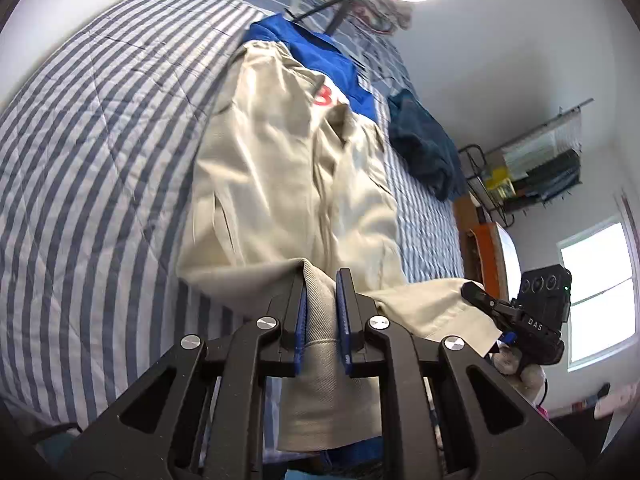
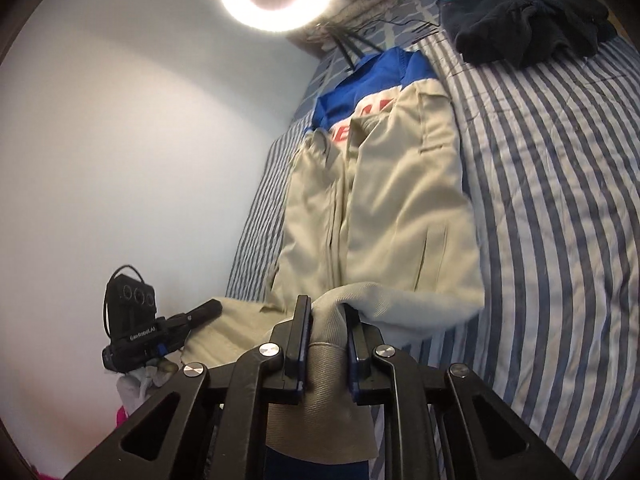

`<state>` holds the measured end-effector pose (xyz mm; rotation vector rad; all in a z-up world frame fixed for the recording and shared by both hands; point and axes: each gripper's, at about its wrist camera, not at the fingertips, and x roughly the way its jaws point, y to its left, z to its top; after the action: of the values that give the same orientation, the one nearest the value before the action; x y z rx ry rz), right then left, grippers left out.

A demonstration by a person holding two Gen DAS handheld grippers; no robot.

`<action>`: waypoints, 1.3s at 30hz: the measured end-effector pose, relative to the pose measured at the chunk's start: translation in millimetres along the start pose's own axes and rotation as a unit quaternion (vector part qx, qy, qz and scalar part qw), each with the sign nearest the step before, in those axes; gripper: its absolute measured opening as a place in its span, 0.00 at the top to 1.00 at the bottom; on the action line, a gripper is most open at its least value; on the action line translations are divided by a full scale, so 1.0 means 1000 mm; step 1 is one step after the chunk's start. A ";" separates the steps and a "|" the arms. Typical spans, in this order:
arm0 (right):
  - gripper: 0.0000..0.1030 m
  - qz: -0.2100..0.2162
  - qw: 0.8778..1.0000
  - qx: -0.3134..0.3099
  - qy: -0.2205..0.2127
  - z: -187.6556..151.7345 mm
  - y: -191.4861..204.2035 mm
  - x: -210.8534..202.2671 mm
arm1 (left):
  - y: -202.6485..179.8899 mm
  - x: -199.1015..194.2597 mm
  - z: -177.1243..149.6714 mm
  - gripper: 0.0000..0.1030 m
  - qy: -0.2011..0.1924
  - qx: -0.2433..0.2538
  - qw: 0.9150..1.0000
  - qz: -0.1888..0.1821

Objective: Fold large clothes
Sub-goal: 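Lift the hem with both tools and fold it toward the blue collar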

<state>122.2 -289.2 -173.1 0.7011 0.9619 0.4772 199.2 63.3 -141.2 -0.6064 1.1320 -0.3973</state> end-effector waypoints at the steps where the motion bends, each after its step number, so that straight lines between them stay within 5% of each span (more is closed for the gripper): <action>1: 0.87 -0.005 1.000 0.002 0.001 0.006 -0.002 0.005 | 0.003 0.004 0.007 0.89 0.000 -0.005 1.000 0.003; 13: 0.87 -0.037 0.997 0.063 0.016 0.049 -0.043 0.056 | 0.031 0.052 0.044 0.89 0.011 -0.032 0.999 0.031; 19: 0.81 -0.006 0.994 0.101 0.031 0.056 -0.064 0.069 | 0.031 0.071 0.057 0.86 0.033 -0.021 0.998 0.040; 22: 0.66 0.025 0.989 0.140 0.028 0.061 -0.078 0.071 | 0.041 0.076 0.063 0.83 0.042 -0.054 0.997 0.025; 23: 0.54 0.033 0.988 0.151 0.024 0.063 -0.082 0.069 | 0.045 0.075 0.065 0.78 0.041 -0.068 0.997 0.014; 25: 0.33 0.050 0.984 0.170 0.005 0.067 -0.088 0.063 | 0.050 0.068 0.068 0.60 0.026 -0.088 0.996 -0.001; 28: 0.31 0.070 0.981 0.180 -0.010 0.072 -0.096 0.051 | 0.057 0.049 0.077 0.50 -0.008 -0.109 0.994 -0.026; 33: 0.36 0.048 0.993 0.108 -0.015 0.071 -0.092 0.026 | 0.061 0.035 0.076 0.50 -0.017 -0.068 0.997 -0.032; 39: 0.38 0.024 0.999 0.036 0.001 0.049 -0.093 0.012 | 0.061 0.054 0.050 0.51 0.031 0.000 1.000 0.003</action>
<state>176.1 -361.6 -228.6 0.7901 0.9693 0.4885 265.6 91.4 -203.9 -0.5938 1.1929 -0.4127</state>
